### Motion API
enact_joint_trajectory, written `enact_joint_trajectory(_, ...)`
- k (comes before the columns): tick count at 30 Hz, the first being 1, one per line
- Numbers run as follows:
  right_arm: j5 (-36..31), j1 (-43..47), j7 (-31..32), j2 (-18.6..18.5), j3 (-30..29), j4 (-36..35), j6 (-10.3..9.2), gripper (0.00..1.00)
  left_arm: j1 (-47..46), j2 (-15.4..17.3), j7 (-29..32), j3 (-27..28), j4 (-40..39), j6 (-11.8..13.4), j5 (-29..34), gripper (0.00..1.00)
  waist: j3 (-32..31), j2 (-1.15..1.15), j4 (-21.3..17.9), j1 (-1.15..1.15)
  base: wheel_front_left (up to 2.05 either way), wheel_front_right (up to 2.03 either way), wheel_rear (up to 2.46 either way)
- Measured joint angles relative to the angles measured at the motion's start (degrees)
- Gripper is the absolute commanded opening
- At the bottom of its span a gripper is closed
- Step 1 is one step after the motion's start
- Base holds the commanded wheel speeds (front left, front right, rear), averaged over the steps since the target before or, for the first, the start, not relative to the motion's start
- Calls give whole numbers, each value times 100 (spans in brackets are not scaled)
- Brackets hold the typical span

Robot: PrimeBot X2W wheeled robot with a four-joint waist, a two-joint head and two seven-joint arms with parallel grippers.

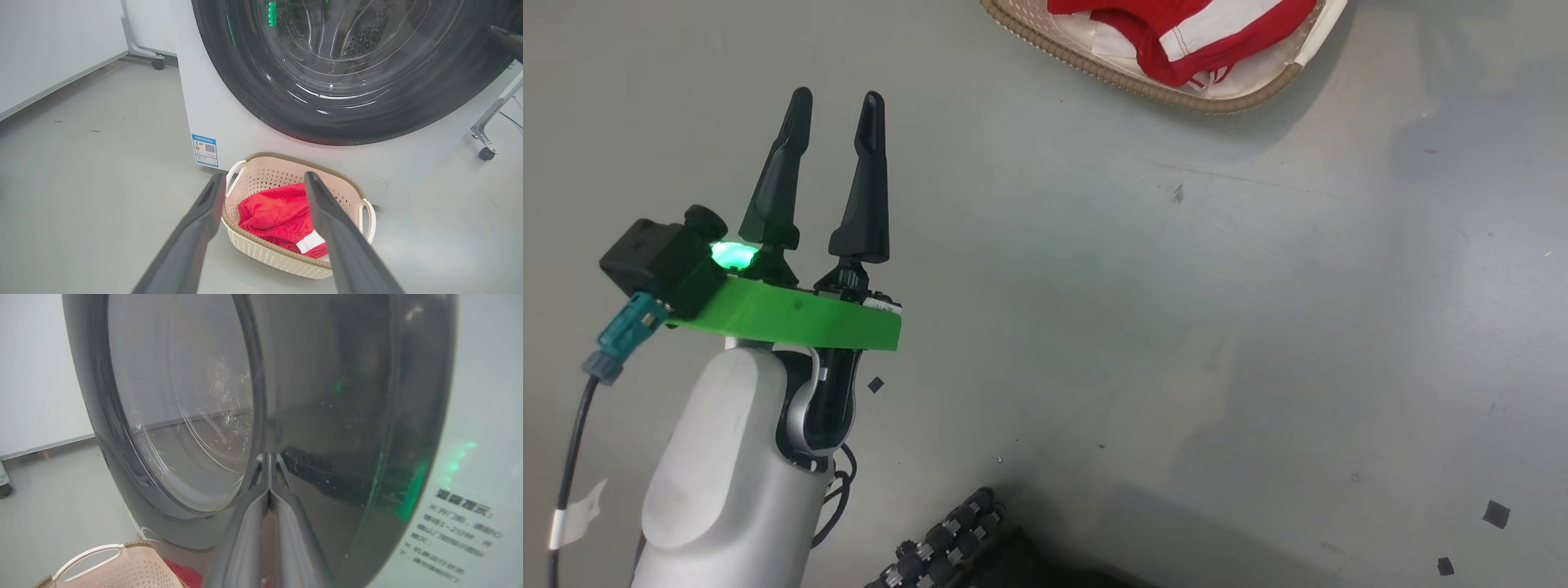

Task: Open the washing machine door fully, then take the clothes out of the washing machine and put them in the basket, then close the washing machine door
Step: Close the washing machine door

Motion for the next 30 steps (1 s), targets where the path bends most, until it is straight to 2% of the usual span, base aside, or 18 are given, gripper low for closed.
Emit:
enact_joint_trajectory(9, 18, 715, -470, -30, 38, 534, -44, 0, 2, 45, 0, 42, 167, -1, 123, 100, -354, 0, -101, 0, 0, 0, 0)
enact_joint_trajectory(14, 26, 1170, -705, 220, 212, 643, -42, 0, 10, 191, 0, 59, 207, -1, 231, 100, -677, 0, -242, 0, 0, 0, 0)
enact_joint_trajectory(20, 216, 1730, -946, 390, 244, 677, -42, 0, 38, 276, -1, 68, 240, -1, 343, 100, -1084, 0, -515, 0, 0, 0, 0)
enact_joint_trajectory(30, 472, 2727, -1123, 681, 171, 647, -100, 0, 475, 605, -1, 197, 393, -1, 470, 100, -1777, 0, -1141, 0, 0, 0, 0)
